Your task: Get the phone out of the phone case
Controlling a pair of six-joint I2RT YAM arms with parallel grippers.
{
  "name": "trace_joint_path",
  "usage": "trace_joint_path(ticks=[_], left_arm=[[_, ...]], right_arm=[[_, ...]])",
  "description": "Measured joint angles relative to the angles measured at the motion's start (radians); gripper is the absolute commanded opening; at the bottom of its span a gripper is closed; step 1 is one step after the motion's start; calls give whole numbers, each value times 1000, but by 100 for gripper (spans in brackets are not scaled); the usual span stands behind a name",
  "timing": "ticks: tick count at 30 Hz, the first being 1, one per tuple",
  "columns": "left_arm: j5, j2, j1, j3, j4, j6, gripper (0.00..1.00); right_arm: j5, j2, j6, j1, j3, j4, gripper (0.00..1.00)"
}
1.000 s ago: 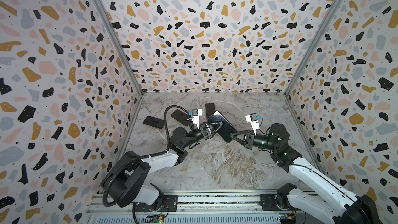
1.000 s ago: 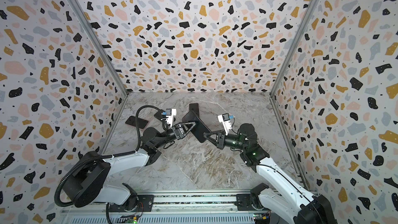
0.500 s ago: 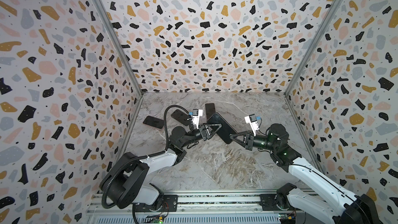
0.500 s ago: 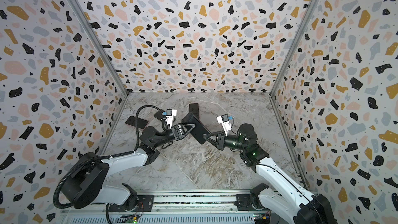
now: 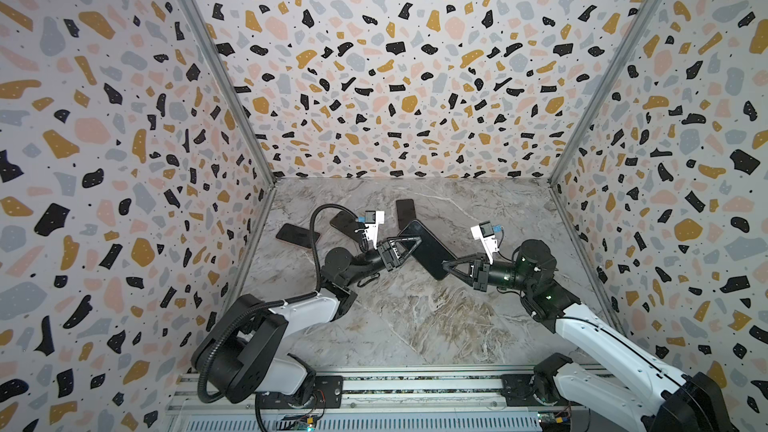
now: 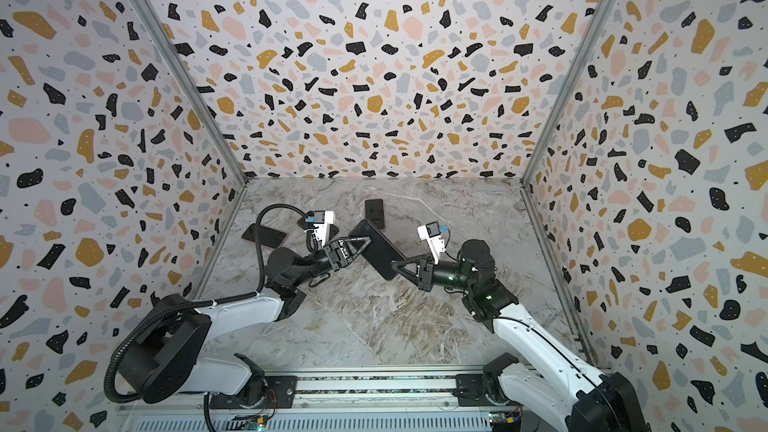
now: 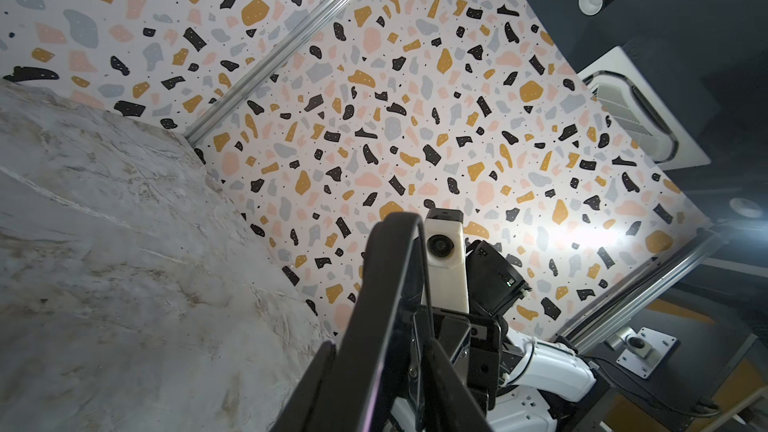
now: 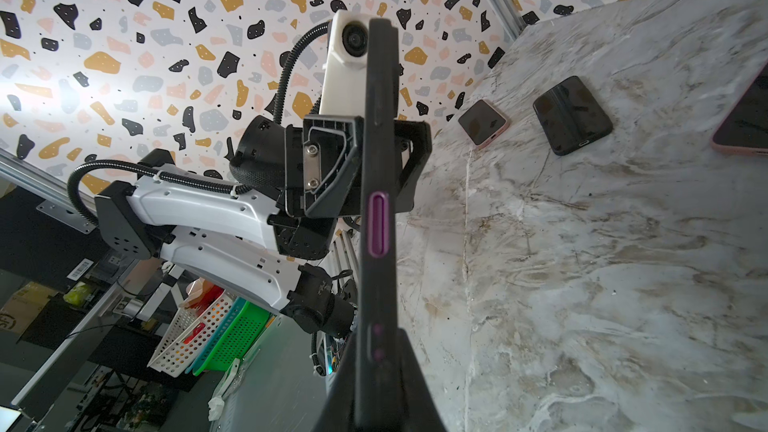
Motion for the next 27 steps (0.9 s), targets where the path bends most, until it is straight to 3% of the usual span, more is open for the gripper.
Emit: trace_joint_path(ticks=[16, 18, 23, 27], left_arm=[[8, 67, 2, -13, 236, -151, 2], [8, 67, 2, -13, 237, -158, 0], [-8, 60, -1, -13, 215, -178, 0], [-40, -10, -2, -13, 122, -178, 0]], right_arm=[[-30, 13, 70, 5, -8, 79, 2], [-29, 13, 71, 6, -8, 80, 14], [7, 5, 27, 13, -13, 83, 56], [42, -66, -3, 19, -61, 97, 70]])
